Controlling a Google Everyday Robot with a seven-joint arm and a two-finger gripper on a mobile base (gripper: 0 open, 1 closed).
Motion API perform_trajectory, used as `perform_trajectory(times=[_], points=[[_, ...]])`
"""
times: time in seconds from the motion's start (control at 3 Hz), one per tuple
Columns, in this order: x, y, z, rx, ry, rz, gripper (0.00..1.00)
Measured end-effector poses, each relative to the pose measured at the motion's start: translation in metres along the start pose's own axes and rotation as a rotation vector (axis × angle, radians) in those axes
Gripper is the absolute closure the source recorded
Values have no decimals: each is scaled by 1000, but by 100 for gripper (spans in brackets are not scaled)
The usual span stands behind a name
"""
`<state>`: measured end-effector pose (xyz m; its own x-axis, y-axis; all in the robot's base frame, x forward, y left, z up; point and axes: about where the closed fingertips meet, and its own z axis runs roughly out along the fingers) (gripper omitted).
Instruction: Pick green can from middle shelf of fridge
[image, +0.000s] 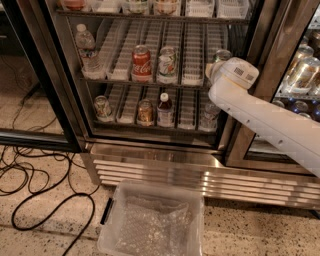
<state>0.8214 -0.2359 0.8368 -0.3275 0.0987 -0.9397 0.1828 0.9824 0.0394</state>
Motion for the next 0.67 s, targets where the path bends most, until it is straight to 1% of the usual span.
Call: perform_trajectory(times=[0.33,0.67], points=[[0,0,0,0,0,0,96],[-3,3,-2,-17,27,8,100]])
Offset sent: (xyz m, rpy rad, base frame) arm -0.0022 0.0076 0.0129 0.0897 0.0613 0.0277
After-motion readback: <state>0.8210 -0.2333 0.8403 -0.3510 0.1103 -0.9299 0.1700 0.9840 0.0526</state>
